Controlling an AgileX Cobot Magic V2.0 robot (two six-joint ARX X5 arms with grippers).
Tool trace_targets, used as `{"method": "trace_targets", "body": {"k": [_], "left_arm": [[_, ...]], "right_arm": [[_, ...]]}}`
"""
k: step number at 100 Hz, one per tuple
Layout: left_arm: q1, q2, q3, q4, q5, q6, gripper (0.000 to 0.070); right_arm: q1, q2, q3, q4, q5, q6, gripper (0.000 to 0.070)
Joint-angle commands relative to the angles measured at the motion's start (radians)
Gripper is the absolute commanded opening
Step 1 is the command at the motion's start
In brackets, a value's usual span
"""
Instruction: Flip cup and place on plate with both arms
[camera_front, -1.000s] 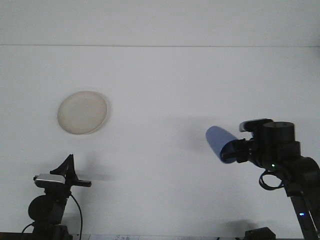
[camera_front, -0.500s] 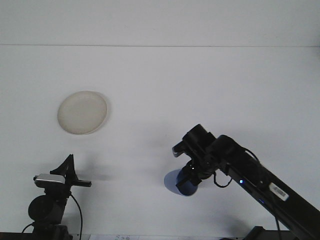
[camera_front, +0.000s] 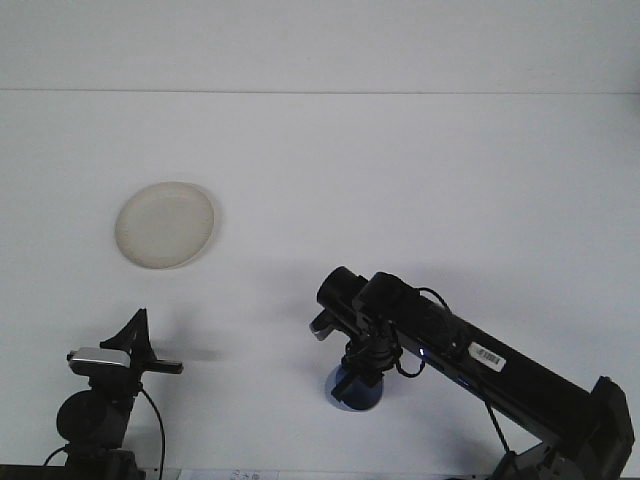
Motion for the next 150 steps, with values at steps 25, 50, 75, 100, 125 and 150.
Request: {"method": "trace_targets", "body": {"k": [25, 50, 75, 100, 125, 150], "left_arm": [[0.000, -0.002, -0.019, 0.010, -0.005, 0.004, 0.0013], [0.000, -0.002, -0.019, 0.010, -0.005, 0.004, 0.0013], [0.000, -0.002, -0.019, 0.010, -0.005, 0.004, 0.0013], [0.000, -0.002, -0.019, 0.010, -0.005, 0.004, 0.0013], [0.000, -0.002, -0.019, 0.010, -0.005, 0.004, 0.0013], [0.000, -0.002, -0.019, 0.010, -0.005, -0.152, 0.0013]], "right_arm": [[0.013, 0.003, 0.023, 0.009, 0.000, -0.032, 0.0477], [-0.001, -0.150, 0.023, 0.098, 0.023, -0.034, 0.0477], [-0.005, -0.498, 0.003, 0.262, 0.239, -0.014, 0.0477], [0.011, -0.935, -0.242, 0.533, 0.339, 0.016, 0.0477], [0.010, -1.332, -0.564, 0.692, 0.384, 0.033, 0.0476], [0.010, -1.463, -0.648, 0.692, 0.384, 0.034, 0.0476]]}}
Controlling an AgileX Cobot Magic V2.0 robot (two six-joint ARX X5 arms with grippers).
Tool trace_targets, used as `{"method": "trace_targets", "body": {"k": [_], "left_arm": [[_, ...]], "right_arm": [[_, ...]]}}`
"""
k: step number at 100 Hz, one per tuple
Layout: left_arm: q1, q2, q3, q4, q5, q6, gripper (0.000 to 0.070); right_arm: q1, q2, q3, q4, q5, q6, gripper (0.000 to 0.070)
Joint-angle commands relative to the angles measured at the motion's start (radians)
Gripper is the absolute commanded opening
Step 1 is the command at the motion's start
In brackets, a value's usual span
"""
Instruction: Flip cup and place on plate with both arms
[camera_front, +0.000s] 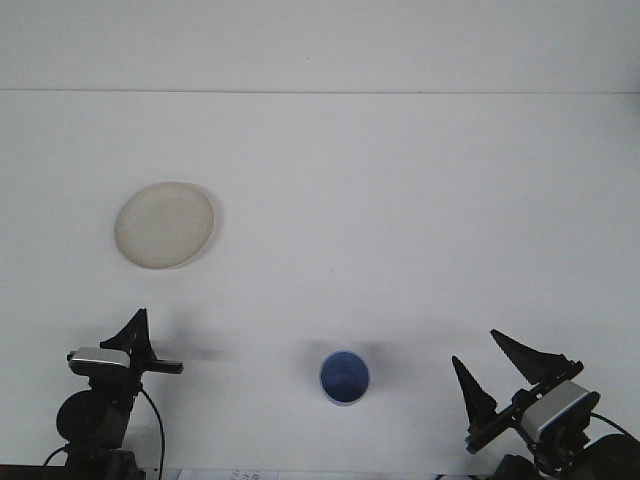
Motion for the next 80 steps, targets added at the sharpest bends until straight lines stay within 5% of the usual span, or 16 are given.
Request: {"method": "trace_targets", "body": {"k": [1, 27, 55, 61, 72, 80], "left_arm": [[0.000, -0.002, -0.019, 0.010, -0.005, -0.139, 0.0013], [0.000, -0.002, -0.018, 0.070, 0.006, -0.451, 0.0013], [0.000, 0.094, 0.246, -0.092, 0.060, -0.433, 0.0029], [-0.001, 0.159, 0.336, -0.146, 0.071, -0.427, 0.0145], [-0.002, 0.308, 0.502, -0.221, 0.196, -0.413, 0.0558], [-0.006, 0.429, 0.618, -0.272, 0.340, -0.380, 0.0583]], "right_arm": [[0.010, 0.000, 0.002, 0.010, 0.001, 0.014, 0.0476], [0.010, 0.000, 0.003, 0.010, 0.002, 0.013, 0.0476], [0.010, 0.000, 0.003, 0.010, 0.002, 0.013, 0.0477], [0.010, 0.000, 0.003, 0.010, 0.002, 0.013, 0.0476], [0.010, 0.000, 0.003, 0.010, 0.002, 0.014, 0.0476], [0.010, 0.000, 0.003, 0.010, 0.002, 0.013, 0.0476]]}}
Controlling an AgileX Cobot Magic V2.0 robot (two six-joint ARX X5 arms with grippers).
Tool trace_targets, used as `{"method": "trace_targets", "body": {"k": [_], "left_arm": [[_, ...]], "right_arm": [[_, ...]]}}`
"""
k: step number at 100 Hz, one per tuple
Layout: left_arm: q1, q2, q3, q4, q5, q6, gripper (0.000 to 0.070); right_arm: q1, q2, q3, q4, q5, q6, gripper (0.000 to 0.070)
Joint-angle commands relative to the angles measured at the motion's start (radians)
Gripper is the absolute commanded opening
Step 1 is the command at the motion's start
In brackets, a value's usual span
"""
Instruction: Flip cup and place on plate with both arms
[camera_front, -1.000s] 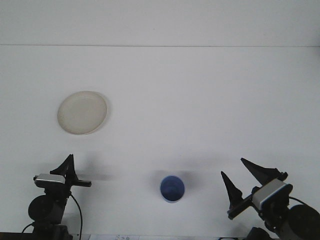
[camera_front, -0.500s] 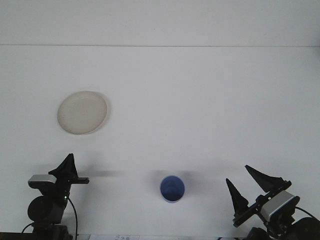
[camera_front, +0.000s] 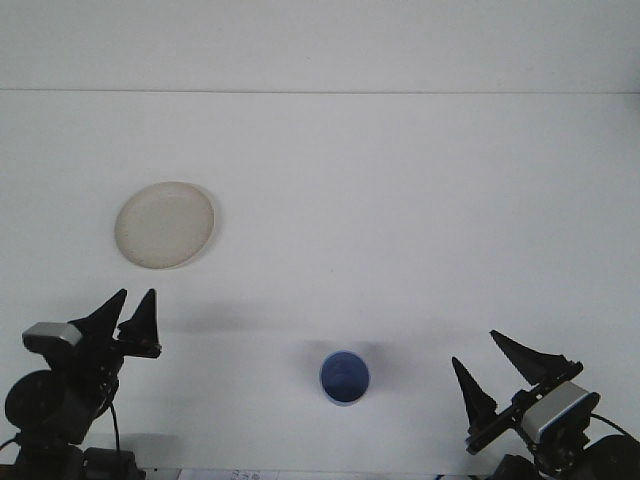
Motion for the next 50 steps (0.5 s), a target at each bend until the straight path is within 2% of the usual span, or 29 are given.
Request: {"method": "trace_targets", "body": {"k": [1, 13, 22, 36, 50], "left_arm": [[-0.007, 0.103, 0.105, -0.029, 0.134, 0.042, 0.0583], [-0.052, 0.286, 0.270, -0.129, 0.341, 0.059, 0.0584], [-0.124, 0.420, 0.392, -0.245, 0.404, 0.105, 0.0584], [-0.293, 0.613, 0.558, -0.417, 0.381, 0.207, 0.0581], [-0.476, 0.792, 0.681, -0.546, 0.210, 0.276, 0.0580]], "right_arm": [[0.010, 0.001, 0.003, 0.010, 0.002, 0.013, 0.0476], [0.010, 0.001, 0.003, 0.010, 0.005, 0.013, 0.0476], [0.010, 0.001, 0.003, 0.010, 0.004, 0.013, 0.0476], [0.010, 0.001, 0.003, 0.010, 0.005, 0.013, 0.0477], [0.010, 0.001, 0.003, 0.010, 0.005, 0.013, 0.0476]]}}
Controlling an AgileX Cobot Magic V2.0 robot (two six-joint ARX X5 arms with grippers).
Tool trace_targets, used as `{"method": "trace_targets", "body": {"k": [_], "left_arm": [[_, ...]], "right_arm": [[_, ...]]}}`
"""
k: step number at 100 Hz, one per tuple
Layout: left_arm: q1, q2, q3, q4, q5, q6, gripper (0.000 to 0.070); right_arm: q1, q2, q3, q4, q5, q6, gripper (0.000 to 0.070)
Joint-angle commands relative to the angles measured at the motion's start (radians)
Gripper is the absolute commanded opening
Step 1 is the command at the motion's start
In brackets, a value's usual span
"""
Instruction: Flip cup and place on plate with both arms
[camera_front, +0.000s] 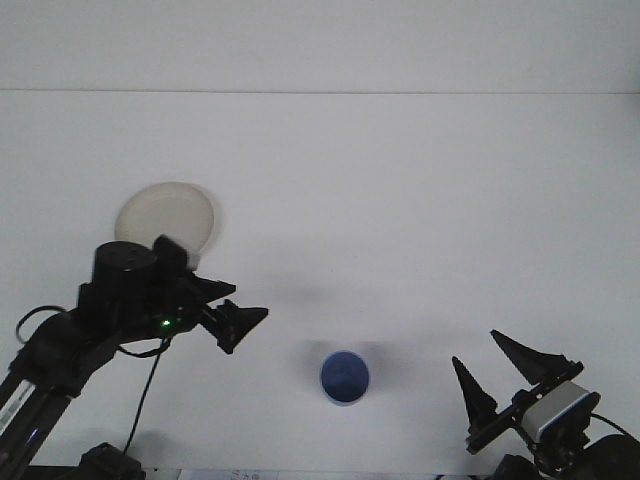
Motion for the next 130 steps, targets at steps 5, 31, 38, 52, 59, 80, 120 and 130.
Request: {"method": "trace_targets", "body": {"k": [5, 31, 38, 52, 59, 80, 120, 130], "left_arm": [[-0.132, 0.136, 0.093, -0.077, -0.146, 0.085, 0.0580], [-0.327, 0.372, 0.205, -0.117, -0.236, 0.084, 0.0580], [-0.361, 0.416, 0.213, -0.108, -0.248, 0.084, 0.0580], [-0.413, 0.486, 0.214, -0.091, -0.323, 0.084, 0.0580], [-0.431, 0.518, 0.214, -0.086, -0.335, 0.083, 0.0580], [-0.476, 0.594, 0.214, -0.052, -0.335, 0.081, 0.0580], [-0.515, 0.671, 0.214, -0.043, -0.335, 0.105, 0.0223], [-0.520, 0.671, 0.214, -0.047, -0.335, 0.105, 0.0004]], "right_arm": [[0.010, 0.001, 0.003, 0.010, 0.001, 0.013, 0.0477], [0.010, 0.001, 0.003, -0.007, 0.001, 0.013, 0.0477], [0.010, 0.001, 0.003, -0.014, 0.001, 0.013, 0.0477], [0.010, 0.001, 0.003, -0.015, 0.001, 0.013, 0.0476], [0.010, 0.001, 0.003, -0.014, 0.001, 0.013, 0.0476], [0.010, 0.001, 0.003, -0.012, 0.001, 0.013, 0.0476], [0.010, 0.001, 0.003, -0.012, 0.002, 0.013, 0.0477], [0.010, 0.001, 0.003, -0.012, 0.002, 0.013, 0.0476]]}}
